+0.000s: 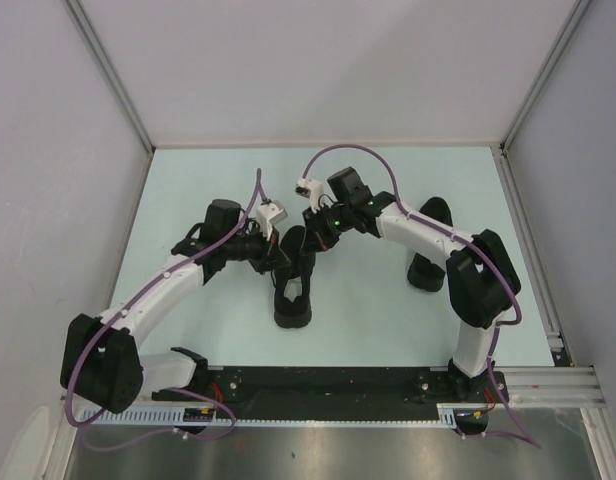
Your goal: Tie the shoes
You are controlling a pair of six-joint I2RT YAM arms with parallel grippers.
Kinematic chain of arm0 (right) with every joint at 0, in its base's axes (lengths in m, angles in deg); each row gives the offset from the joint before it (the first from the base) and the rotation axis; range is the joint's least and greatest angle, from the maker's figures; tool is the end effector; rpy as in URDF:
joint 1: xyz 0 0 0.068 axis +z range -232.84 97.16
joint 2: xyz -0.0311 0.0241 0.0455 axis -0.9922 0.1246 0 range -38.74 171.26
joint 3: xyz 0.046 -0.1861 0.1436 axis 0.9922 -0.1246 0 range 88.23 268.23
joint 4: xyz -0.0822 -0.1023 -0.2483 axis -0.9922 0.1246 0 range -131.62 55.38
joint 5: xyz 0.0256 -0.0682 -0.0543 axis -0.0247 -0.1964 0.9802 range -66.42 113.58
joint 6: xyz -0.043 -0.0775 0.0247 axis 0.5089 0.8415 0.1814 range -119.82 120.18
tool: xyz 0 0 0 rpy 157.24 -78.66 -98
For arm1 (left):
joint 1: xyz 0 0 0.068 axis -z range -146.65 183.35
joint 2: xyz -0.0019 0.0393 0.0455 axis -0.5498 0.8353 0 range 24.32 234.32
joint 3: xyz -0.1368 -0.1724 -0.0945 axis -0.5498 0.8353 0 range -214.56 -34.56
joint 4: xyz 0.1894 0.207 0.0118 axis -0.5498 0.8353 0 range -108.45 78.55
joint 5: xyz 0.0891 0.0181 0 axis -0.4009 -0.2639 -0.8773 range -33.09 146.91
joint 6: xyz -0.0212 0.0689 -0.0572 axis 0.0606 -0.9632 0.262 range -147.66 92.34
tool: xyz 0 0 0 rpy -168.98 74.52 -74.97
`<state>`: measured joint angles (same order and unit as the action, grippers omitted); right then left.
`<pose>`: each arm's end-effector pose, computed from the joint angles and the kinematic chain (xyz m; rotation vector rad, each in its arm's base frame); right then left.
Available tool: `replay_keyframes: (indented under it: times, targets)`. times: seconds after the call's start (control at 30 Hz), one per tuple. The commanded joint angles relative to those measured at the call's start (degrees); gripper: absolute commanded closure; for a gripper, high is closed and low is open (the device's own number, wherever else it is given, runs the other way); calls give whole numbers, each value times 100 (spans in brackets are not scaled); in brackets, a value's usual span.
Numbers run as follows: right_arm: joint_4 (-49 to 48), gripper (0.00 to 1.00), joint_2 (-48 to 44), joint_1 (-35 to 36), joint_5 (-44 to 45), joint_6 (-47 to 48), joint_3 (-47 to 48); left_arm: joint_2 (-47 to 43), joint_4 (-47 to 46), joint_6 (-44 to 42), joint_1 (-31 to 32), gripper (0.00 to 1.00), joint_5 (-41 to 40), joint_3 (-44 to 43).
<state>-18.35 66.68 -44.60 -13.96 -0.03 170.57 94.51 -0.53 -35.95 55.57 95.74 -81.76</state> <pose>0.3186 0.3150 0.1848 -1.0968 2.1743 1.0927 0.2718 -0.1670 0.1902 0.9286 2.0475 -0.8993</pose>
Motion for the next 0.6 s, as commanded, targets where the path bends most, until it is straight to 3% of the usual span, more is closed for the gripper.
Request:
replay_keyframes:
  times: [0.0, 0.37, 0.57]
  targets:
    - [-384, 100, -277, -80, -78, -260, 10, 126, -279, 460, -60, 100, -183, 9]
    - [-551, 100, -277, -71, -113, -454, -17, 706, -217, 557, -42, 100, -385, -193]
    - [-578, 100, -321, -45, -183, -489, -43, 952, -464, 1066, -42, 100, -323, -333]
